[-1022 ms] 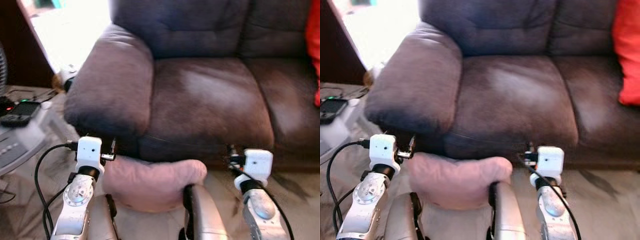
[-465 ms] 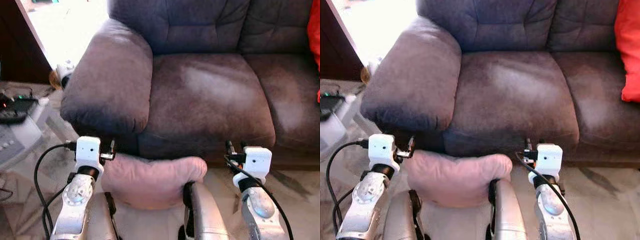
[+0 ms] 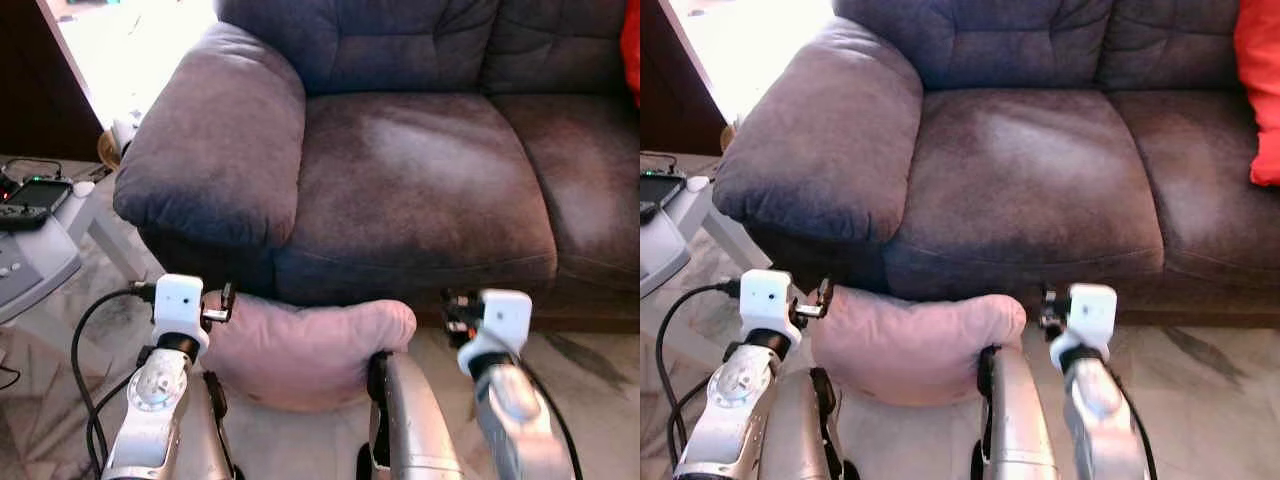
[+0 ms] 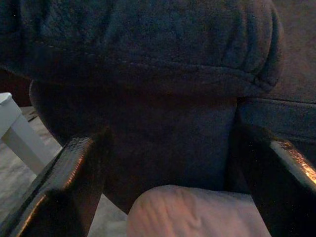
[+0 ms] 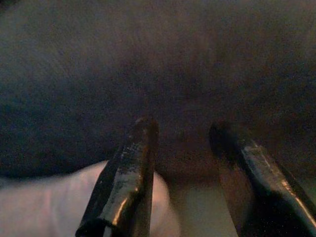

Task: Move the pillow to the sofa from floor

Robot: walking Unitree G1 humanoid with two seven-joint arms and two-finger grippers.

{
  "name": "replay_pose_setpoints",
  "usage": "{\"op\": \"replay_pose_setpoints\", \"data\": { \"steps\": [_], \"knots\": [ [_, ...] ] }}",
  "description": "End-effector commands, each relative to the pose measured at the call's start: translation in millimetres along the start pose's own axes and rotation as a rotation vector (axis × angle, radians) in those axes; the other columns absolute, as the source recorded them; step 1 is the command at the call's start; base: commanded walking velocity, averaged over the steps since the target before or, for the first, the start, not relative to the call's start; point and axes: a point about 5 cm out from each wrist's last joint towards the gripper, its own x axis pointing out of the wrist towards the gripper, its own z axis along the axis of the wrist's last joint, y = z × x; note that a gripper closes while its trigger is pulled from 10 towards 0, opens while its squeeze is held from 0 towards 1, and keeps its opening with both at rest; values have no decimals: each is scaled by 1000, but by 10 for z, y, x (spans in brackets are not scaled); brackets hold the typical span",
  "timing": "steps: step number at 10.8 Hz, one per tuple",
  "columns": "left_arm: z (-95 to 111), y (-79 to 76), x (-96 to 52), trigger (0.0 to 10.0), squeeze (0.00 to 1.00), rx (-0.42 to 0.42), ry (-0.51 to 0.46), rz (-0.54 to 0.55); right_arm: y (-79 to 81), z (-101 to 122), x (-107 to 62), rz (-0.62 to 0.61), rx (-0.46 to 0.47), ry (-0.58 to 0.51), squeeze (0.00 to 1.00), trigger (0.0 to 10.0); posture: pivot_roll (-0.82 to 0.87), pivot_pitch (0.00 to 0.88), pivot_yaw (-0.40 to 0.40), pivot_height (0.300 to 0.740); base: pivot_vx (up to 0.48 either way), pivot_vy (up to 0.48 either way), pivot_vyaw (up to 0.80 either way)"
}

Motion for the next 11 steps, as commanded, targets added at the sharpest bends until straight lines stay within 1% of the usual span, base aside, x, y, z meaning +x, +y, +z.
{"op": "replay_pose_setpoints", "data": {
  "steps": [1,2,3,4,5,6,7,8,10,11],
  "knots": [
    [-24,7,13,10000,0,8,18,-10,-25,-81,26,-13,49,106,0,10000,8,102,-22,462,0,0,0],
    [-32,4,17,10000,0,12,25,-14,41,-69,102,67,144,176,1000,10000,10,106,-22,462,0,0,0],
    [-37,3,19,10000,0,13,29,-16,66,-73,131,97,155,212,1000,10000,8,110,-22,462,0,0,0],
    [-49,3,19,10000,0,12,35,-18,54,-70,228,96,146,250,1000,10000,14,118,-28,462,0,0,0],
    [-50,7,20,10000,0,10,38,-18,58,-83,261,111,136,268,1000,10000,19,123,-30,462,0,0,0],
    [-51,12,20,10000,0,9,41,-17,51,-99,278,111,148,277,1000,10000,19,126,-30,462,0,0,0],
    [-58,8,31,10000,0,8,47,-23,20,-155,300,93,151,321,1000,10000,17,130,-28,462,0,0,0],
    [-57,-3,48,10000,0,6,48,-30,26,-196,317,99,155,354,1000,10000,21,130,-29,462,0,0,0],
    [-38,-19,80,10000,0,1,42,-37,67,-242,381,124,171,374,1000,10000,23,130,-26,462,0,0,0],
    [-31,-37,102,10000,0,3,40,-43,71,-254,429,114,167,373,1000,10000,27,128,-25,462,0,0,0]
  ]
}}
